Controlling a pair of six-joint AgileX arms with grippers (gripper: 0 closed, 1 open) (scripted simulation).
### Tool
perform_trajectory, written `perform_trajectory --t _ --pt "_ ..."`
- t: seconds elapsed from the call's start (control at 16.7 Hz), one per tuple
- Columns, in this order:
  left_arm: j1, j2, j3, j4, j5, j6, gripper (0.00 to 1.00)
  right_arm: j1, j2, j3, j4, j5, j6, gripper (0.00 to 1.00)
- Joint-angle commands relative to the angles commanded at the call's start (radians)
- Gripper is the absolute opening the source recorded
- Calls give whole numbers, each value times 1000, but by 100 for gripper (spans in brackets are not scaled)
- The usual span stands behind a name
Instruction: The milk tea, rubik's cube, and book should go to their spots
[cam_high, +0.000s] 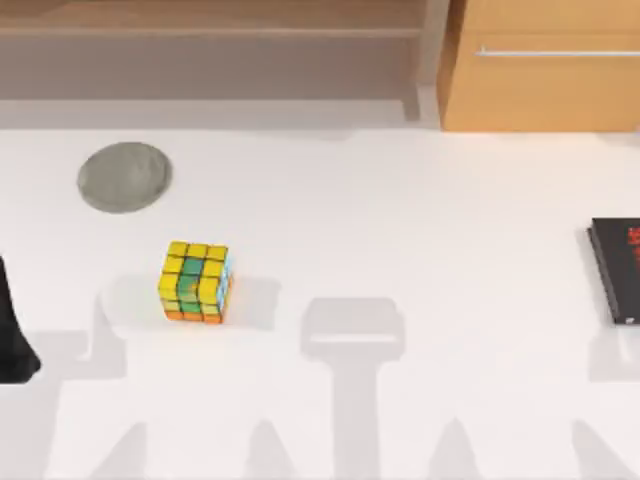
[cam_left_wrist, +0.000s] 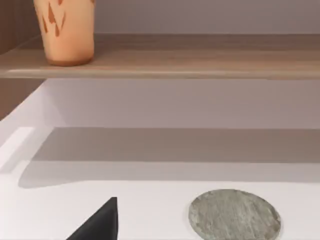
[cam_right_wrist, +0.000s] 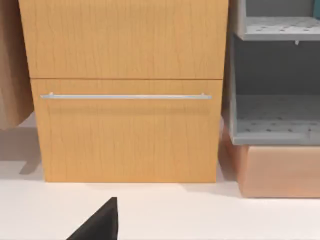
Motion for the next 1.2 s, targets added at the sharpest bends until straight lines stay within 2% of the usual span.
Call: perform_trajectory --t 0.24,0.42,0.9,1.2 --pt "10 30 21 21 12 1 100 0 0 0 0 0 0 100" --pt "44 147 107 93 50 1 100 0 0 0 0 0 0 100" --pt "153 776 434 332 171 2 100 0 0 0 0 0 0 100" --pt "219 1073 614 470 243 3 100 0 0 0 0 0 0 100"
